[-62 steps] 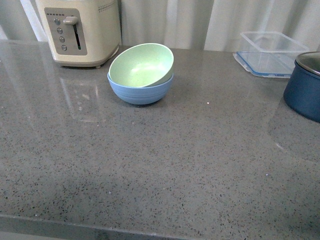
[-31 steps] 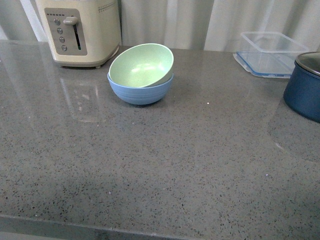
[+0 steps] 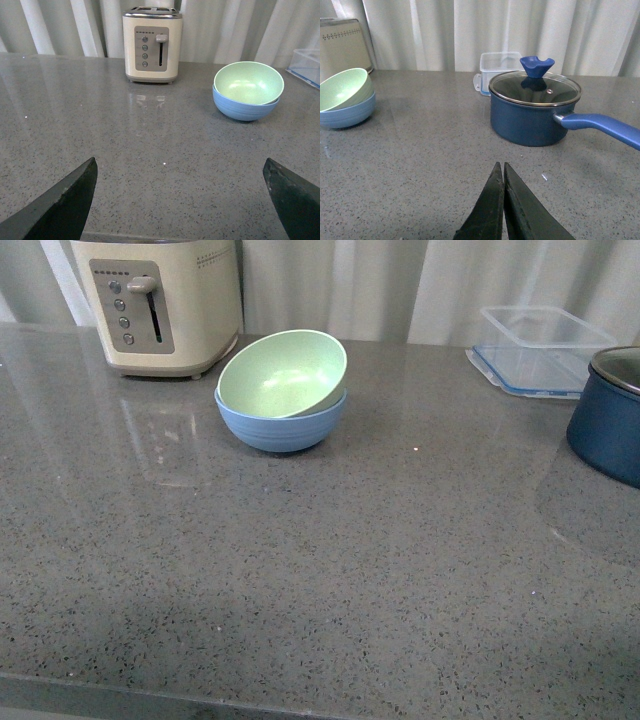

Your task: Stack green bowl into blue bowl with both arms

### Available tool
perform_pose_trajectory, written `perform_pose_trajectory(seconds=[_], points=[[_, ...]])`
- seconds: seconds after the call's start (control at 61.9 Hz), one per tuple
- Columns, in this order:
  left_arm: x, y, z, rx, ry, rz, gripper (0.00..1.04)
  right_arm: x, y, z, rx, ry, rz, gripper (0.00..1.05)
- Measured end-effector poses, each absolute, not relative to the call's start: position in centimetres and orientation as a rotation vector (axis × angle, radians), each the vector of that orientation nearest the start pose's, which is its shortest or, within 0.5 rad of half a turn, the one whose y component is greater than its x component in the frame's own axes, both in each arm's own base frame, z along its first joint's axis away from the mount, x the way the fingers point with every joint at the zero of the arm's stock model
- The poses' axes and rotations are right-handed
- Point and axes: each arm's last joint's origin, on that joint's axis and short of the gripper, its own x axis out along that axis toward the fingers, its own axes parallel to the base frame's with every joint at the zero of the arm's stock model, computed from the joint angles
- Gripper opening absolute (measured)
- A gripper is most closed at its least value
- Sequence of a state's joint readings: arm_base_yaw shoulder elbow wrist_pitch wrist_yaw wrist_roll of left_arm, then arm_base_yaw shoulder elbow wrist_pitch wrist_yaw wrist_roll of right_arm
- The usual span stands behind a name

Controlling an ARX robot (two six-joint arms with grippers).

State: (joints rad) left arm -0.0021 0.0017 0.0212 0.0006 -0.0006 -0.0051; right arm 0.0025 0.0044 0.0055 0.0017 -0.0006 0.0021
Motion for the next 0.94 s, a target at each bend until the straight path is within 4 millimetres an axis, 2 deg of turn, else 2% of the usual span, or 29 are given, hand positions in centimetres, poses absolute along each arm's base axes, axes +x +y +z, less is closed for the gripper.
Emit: perform_pose_trajectory(seconds=[0.145, 0.356, 0.517, 0.55, 0.63, 0.938], points=[[9.64, -0.02, 17.07, -0.005, -0.020, -0.001, 0.98, 9.76, 0.03, 16.52, 0.002, -0.003, 0.003, 0.28], [9.64, -0.02, 17.07, -0.005, -0.020, -0.002, 0.98, 9.76, 0.03, 16.52, 0.002, -0.003, 0.003, 0.68], [9.64, -0.02, 17.07, -0.005, -0.020, -0.002, 0.98, 9.76, 0.03, 16.52, 0.002, -0.003, 0.003, 0.95], [9.64, -0.02, 17.07, -0.005, -0.020, -0.002, 0.98, 9.76, 0.03, 16.52, 0.003, -0.003, 0.003, 0.97], [9.64, -0.02, 17.07, -0.005, -0.020, -0.002, 0.98, 9.76, 0.03, 16.52, 0.002, -0.002, 0.003, 0.94], [9.64, -0.02, 17.07, -0.005, -0.020, -0.002, 0.98, 9.76, 0.03, 16.52, 0.002, -0.003, 0.003, 0.95]])
